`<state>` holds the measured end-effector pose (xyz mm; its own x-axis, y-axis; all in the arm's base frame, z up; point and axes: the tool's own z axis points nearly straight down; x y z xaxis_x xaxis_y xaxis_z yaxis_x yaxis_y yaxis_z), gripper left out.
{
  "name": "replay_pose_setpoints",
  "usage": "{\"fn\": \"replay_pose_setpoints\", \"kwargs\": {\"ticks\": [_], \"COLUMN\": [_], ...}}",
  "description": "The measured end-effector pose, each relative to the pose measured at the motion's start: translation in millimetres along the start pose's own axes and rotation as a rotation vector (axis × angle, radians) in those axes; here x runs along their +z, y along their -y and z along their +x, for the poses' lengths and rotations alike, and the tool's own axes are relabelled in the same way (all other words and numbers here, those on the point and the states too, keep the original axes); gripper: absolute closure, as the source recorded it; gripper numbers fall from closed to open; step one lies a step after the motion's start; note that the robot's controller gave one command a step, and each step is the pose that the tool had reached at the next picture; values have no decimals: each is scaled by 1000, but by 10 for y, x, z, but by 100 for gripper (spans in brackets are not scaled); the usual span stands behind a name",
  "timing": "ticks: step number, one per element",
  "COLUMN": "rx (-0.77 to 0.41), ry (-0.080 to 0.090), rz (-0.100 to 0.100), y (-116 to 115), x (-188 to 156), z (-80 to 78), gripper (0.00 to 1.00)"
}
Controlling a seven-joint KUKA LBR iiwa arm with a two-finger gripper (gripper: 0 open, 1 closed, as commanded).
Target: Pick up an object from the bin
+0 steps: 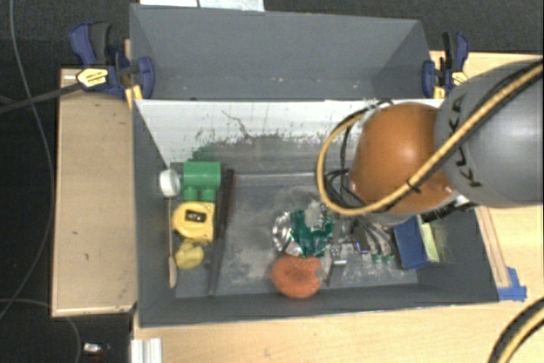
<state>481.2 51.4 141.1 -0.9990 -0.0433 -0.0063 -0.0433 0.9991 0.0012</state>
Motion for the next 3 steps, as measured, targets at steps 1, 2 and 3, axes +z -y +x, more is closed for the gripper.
{"fn": "replay_pose_setpoints", "kwargs": {"ticks": [1,2,3], "rx": [-179,85,-717], "ry": [2,1,20], "rz": [-2,1,6], "y": [203,445,214], "x": [94,590,692], "z": [-100,-142,-80], "gripper": [0,0,100]}}
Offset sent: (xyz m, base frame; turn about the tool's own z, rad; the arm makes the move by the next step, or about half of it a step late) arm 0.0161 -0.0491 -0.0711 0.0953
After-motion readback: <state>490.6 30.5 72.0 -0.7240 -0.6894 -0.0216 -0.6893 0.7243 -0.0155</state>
